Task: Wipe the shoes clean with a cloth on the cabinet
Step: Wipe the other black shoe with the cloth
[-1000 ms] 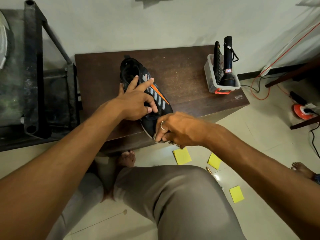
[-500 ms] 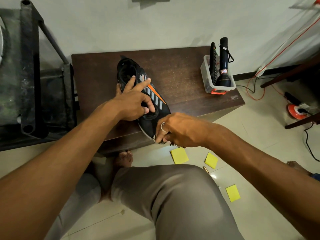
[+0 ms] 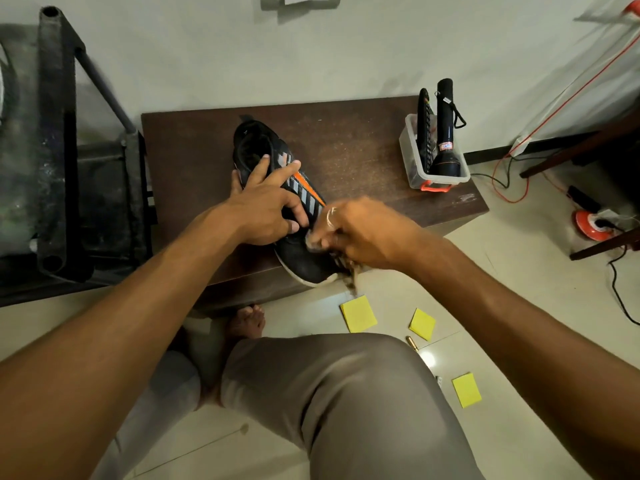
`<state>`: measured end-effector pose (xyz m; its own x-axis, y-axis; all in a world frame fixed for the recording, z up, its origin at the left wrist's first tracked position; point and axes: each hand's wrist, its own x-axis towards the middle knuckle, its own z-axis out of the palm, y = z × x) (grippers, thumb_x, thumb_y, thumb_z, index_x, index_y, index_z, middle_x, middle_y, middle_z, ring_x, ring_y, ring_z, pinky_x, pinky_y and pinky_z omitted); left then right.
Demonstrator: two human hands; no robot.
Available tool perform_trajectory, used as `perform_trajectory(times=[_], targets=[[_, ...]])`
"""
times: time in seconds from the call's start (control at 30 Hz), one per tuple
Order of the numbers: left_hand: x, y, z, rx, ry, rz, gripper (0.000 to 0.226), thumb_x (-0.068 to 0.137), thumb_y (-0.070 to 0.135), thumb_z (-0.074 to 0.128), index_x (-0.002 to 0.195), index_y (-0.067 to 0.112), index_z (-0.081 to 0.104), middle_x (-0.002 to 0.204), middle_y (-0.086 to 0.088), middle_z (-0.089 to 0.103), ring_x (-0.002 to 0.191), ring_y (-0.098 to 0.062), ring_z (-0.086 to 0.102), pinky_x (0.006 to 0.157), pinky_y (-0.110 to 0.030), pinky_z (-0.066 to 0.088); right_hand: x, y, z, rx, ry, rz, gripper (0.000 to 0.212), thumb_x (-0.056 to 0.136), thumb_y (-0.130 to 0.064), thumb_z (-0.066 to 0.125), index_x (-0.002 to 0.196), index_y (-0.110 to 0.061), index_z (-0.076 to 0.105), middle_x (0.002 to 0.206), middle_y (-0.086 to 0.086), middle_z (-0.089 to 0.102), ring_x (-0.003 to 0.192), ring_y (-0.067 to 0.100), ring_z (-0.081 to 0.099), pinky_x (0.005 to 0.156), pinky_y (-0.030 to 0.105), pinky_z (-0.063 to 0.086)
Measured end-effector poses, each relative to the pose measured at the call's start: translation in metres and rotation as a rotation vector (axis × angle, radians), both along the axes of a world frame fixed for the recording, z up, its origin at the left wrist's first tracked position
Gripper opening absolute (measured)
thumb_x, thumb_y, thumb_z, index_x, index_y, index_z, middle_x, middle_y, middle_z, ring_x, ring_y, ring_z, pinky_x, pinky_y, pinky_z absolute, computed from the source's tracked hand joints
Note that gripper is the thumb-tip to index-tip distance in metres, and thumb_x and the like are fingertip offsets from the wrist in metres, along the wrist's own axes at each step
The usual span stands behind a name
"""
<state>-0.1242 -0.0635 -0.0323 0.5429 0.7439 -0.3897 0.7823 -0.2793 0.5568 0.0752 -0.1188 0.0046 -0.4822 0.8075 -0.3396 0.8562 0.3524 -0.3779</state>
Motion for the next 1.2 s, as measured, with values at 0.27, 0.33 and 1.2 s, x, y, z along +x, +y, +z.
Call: perform_trajectory(times=[0.27,0.33,1.2], targets=[[0.001,-0.004,-0.002,0.059,0.034,0.005,0.02,0.079,0.035,0.085,0.092,0.04,0.07,0.169,0.018,-0.008,0.151,-0.019,-0.03,0.114,-0.059,-0.024,-0.011,-0.027,-0.012,0.037,-0.181,-0.166,0.026,0.093,-0.017,0.072,0.118,-0.021,0.073,0.119,0.002,0.066,0.105,0.023,0.064,0.086,0.035,0.056],[0.002,-0.004,-0.001,0.066,0.048,0.01,0.02,0.078,0.035,0.085,0.09,0.04,0.069,0.169,0.017,-0.008,0.151,-0.019,-0.03,0.114,-0.059,-0.024,-0.008,-0.028,-0.006,-0.049,-0.215,-0.18,0.023,0.095,-0.017,0.07,0.117,-0.023,0.074,0.113,0.001,0.068,0.098,0.021,0.067,0.086,0.035,0.057],[0.031,-0.03,0.0,0.28,0.41,0.154,0.116,0.089,0.036,0.075,0.161,0.023,-0.015,0.162,-0.018,-0.033,0.149,-0.039,-0.03,0.12,-0.064,-0.011,0.0,0.011,-0.028,0.273,0.084,-0.222,0.025,0.097,-0.015,0.065,0.12,-0.013,0.074,0.131,0.001,0.059,0.113,0.019,0.06,0.099,0.035,0.053]])
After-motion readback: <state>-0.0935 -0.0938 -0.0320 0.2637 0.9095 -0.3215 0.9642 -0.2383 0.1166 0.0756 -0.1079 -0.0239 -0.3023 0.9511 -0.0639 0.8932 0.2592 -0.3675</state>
